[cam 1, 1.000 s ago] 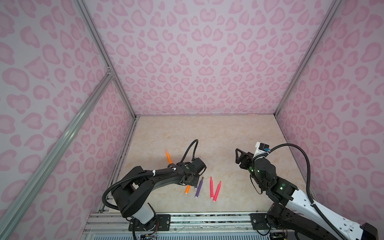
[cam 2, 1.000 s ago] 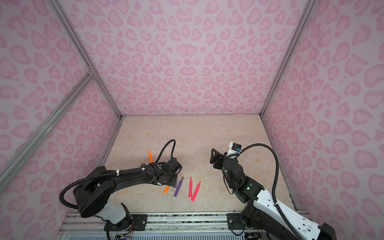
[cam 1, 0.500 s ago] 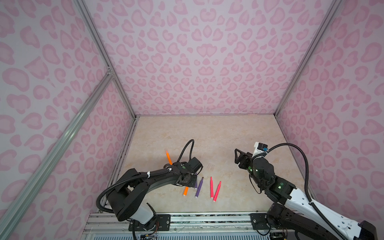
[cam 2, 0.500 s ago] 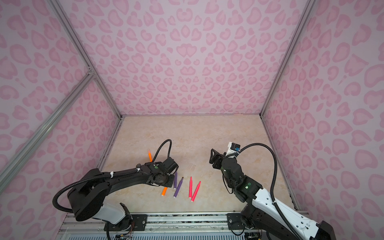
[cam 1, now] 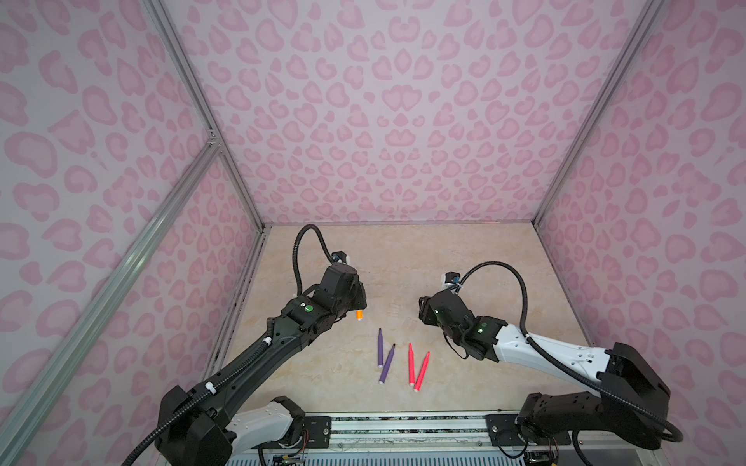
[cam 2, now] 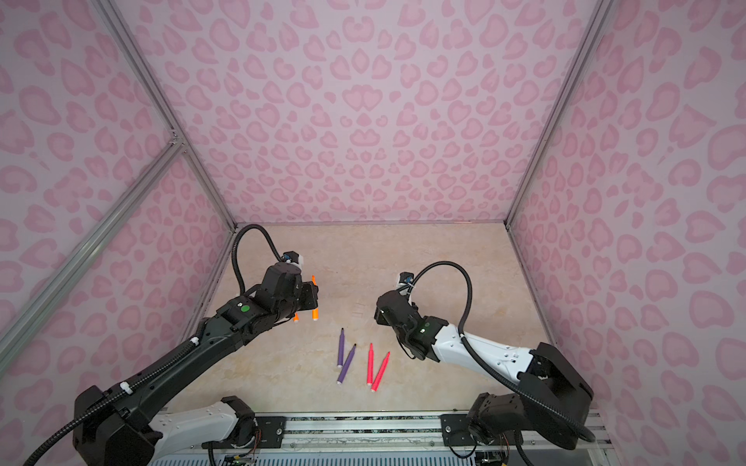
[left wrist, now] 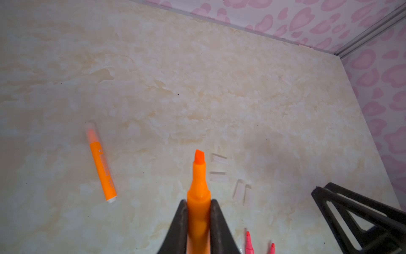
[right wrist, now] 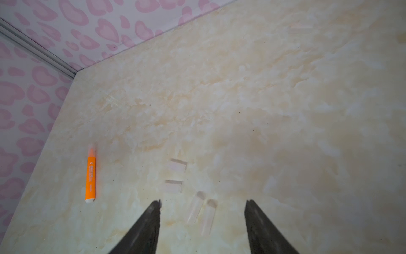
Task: Insert pens into pen caps
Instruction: Pick up the pen cap from the center of the table.
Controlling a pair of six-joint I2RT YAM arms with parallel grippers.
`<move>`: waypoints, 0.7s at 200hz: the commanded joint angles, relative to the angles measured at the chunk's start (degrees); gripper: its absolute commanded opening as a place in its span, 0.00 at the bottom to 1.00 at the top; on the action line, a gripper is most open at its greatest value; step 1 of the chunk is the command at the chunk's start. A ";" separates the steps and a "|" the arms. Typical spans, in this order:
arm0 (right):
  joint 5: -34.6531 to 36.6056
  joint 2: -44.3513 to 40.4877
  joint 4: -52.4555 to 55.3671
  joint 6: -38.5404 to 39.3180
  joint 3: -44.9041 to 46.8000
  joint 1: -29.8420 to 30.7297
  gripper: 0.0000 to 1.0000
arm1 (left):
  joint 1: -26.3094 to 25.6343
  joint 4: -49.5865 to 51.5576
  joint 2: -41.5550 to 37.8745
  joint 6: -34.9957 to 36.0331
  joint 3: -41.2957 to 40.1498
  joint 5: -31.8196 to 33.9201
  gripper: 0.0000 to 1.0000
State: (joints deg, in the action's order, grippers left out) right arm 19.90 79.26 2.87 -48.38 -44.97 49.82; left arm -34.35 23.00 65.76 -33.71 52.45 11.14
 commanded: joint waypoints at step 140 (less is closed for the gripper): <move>1.15 17.87 4.54 -5.66 -5.15 2.93 0.48 | -0.15 -18.10 -7.72 2.86 -12.70 -7.18 0.03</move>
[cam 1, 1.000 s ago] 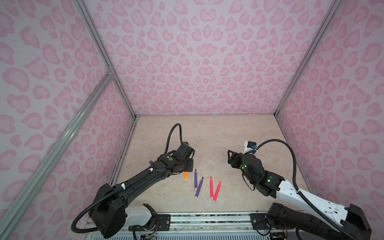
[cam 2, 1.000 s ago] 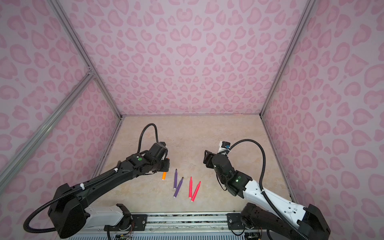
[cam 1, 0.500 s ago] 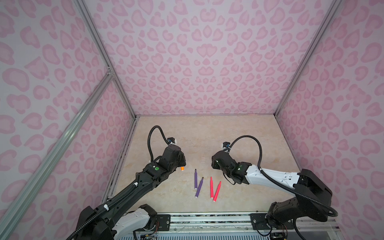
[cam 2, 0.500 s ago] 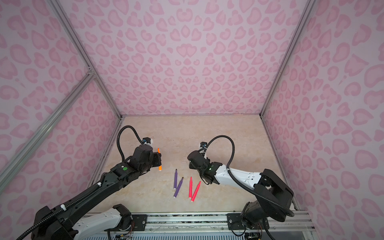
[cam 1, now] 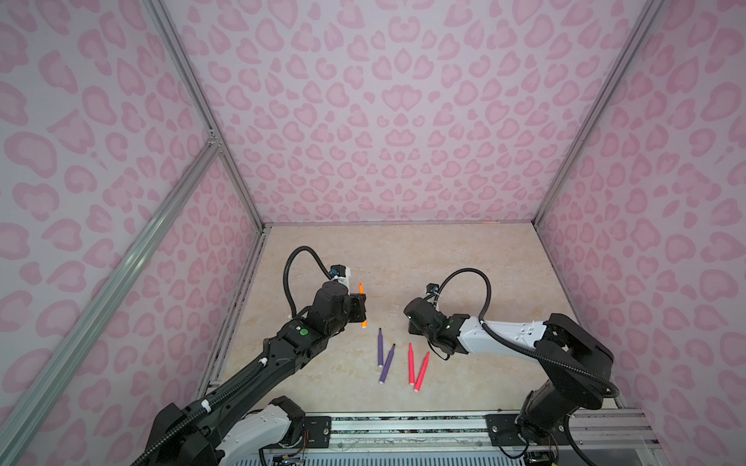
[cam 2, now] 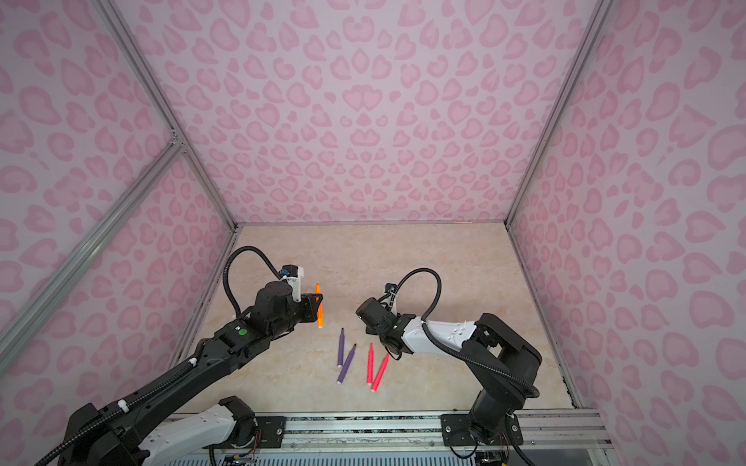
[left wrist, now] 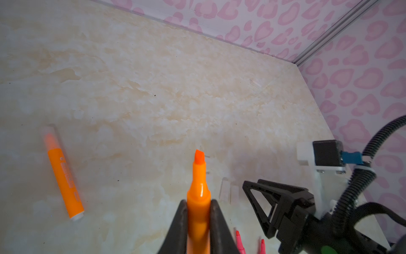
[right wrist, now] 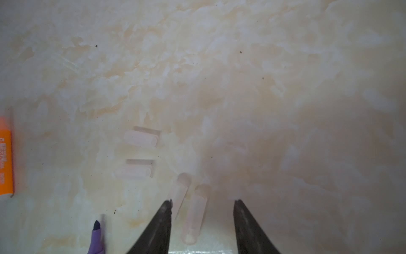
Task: Insert pens into pen caps
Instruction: Pick up the pen cap from the center of the table.
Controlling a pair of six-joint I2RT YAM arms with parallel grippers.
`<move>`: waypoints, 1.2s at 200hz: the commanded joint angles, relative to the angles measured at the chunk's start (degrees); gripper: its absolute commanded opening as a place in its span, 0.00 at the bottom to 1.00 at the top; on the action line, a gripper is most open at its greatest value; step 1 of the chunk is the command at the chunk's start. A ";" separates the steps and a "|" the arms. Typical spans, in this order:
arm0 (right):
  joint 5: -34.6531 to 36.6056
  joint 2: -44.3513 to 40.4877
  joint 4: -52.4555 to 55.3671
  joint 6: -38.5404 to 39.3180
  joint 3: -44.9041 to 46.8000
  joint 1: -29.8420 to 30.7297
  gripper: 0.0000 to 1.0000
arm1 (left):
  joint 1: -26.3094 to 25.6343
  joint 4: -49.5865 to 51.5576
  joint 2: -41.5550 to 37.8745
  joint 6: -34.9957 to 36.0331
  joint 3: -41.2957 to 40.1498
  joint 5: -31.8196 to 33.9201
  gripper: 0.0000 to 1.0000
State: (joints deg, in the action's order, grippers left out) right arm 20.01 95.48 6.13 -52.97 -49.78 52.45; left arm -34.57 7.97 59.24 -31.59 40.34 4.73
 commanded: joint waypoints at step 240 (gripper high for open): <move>4.27 9.82 7.84 0.11 -6.79 3.00 0.32 | 0.00 -1.22 1.23 0.74 1.26 -0.75 0.03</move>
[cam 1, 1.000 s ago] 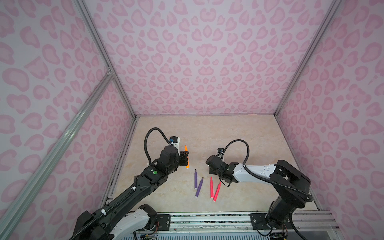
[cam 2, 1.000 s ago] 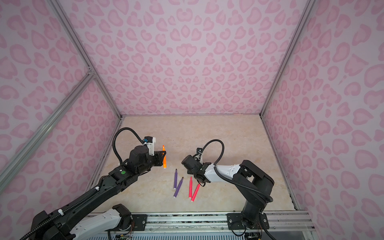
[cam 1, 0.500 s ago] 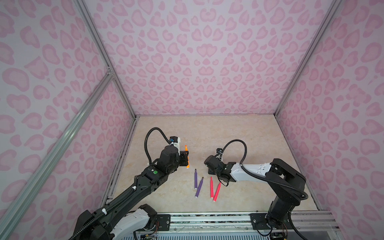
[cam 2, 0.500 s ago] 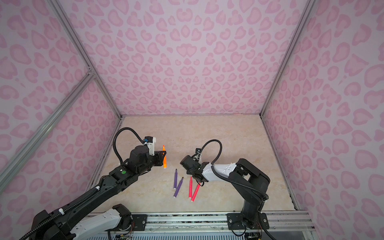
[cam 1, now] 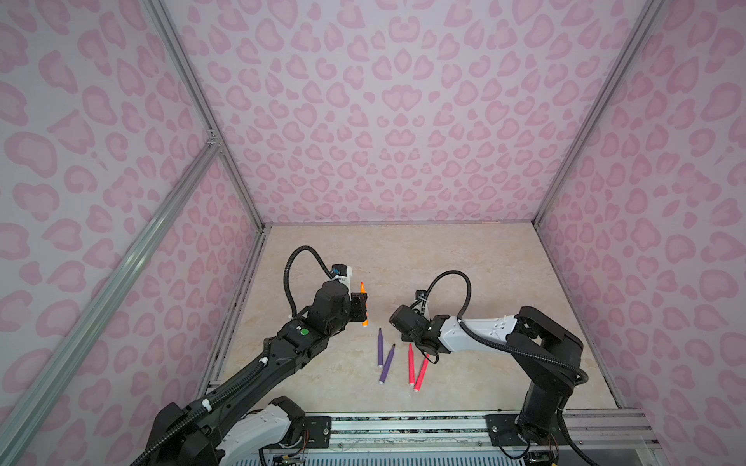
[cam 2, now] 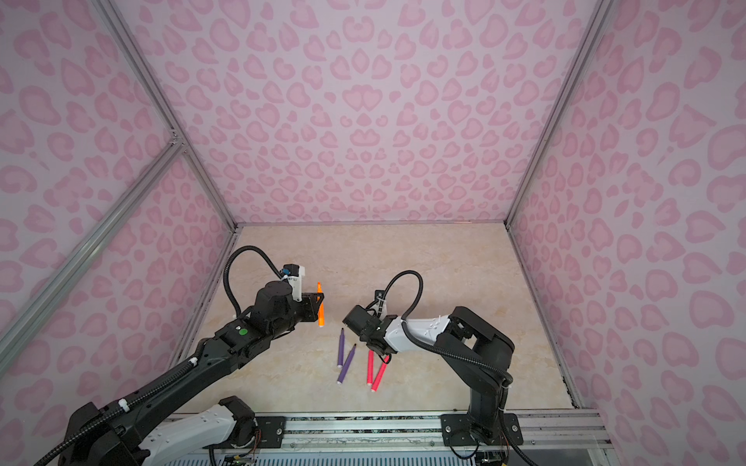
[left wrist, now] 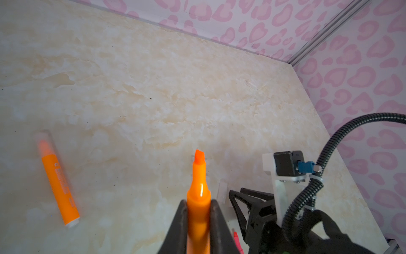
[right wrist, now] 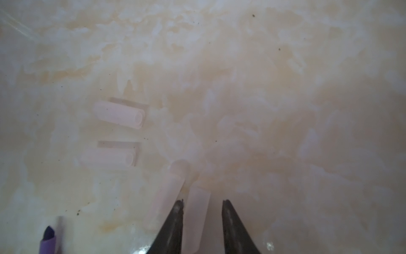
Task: Insert pens into pen caps
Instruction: Pick up the pen cap from the center of the table.
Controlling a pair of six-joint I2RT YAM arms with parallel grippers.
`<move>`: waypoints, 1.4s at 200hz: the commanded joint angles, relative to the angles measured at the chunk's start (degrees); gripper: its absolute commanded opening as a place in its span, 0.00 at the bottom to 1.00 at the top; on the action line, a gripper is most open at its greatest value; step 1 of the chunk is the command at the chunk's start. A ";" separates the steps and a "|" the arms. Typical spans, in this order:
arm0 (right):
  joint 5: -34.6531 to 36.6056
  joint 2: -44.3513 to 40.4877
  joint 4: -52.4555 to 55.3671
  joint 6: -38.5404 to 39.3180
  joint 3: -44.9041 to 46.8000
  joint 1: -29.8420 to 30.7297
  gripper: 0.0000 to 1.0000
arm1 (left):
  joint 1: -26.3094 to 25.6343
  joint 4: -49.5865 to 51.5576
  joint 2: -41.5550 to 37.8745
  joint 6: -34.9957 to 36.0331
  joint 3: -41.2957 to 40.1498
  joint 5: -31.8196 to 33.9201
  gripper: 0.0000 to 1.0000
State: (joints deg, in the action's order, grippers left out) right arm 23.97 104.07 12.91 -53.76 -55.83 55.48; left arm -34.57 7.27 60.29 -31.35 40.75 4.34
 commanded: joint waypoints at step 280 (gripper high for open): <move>-7.45 2.80 4.66 5.43 -2.85 -2.67 0.20 | -0.06 -0.42 1.14 0.59 1.31 -1.77 0.03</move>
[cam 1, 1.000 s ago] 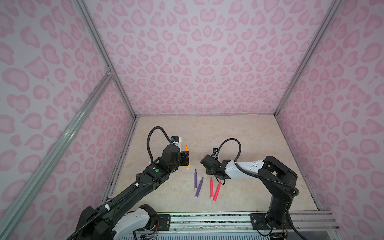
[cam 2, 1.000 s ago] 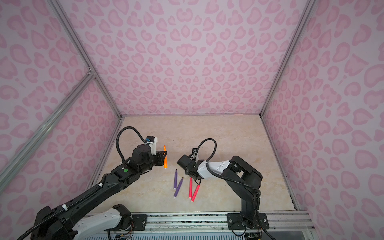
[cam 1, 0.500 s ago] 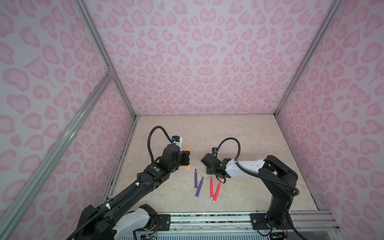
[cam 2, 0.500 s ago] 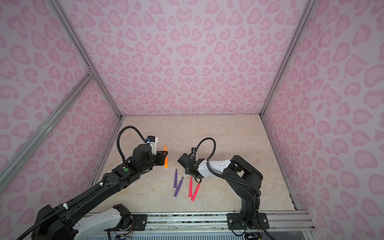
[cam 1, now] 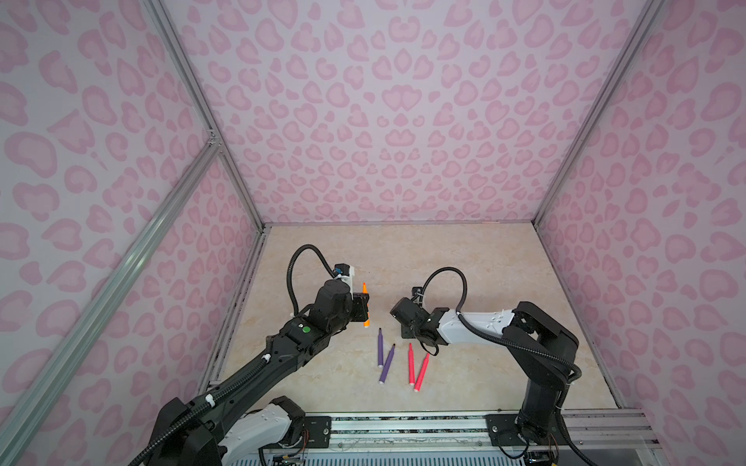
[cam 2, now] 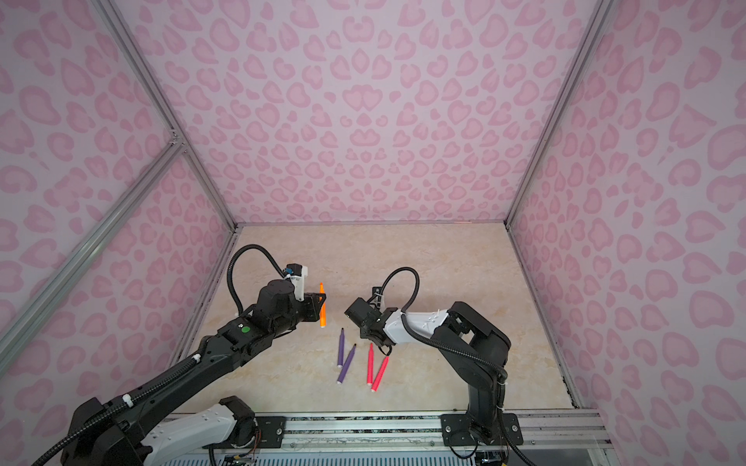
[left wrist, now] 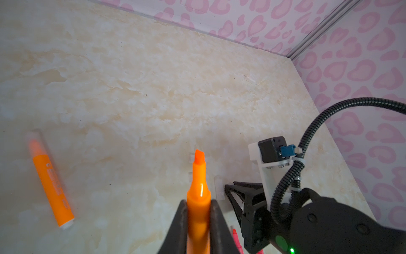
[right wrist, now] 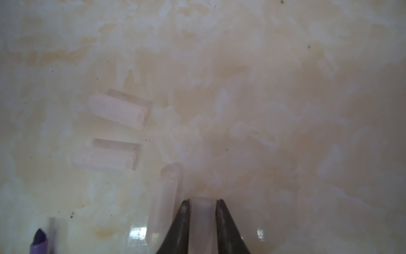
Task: Insert pens into pen caps
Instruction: Pick up the pen cap from the center of the table.
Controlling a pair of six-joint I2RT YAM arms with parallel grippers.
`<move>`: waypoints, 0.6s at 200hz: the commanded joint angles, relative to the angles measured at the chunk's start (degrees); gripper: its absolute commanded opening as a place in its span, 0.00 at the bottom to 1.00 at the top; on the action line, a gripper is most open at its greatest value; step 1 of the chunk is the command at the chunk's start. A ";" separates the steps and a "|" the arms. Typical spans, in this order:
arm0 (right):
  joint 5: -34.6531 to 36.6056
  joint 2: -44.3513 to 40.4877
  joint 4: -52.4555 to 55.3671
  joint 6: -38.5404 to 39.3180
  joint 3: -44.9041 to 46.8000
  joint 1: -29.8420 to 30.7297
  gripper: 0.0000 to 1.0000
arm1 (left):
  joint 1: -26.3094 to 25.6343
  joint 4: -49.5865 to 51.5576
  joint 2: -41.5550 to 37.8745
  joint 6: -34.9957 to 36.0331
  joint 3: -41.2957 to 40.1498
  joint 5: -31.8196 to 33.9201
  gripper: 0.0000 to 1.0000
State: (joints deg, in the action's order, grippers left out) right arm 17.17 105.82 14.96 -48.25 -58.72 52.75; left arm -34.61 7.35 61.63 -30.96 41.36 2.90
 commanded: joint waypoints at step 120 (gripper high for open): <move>0.15 2.90 2.62 -0.24 -0.96 0.05 0.21 | -0.90 -2.38 -0.80 1.17 0.30 -3.02 0.03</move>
State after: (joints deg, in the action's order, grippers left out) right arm 19.31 107.63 13.91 -48.29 -59.99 52.75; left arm -35.38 6.98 61.30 -30.35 41.36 0.16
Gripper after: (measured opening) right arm 0.249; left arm 0.178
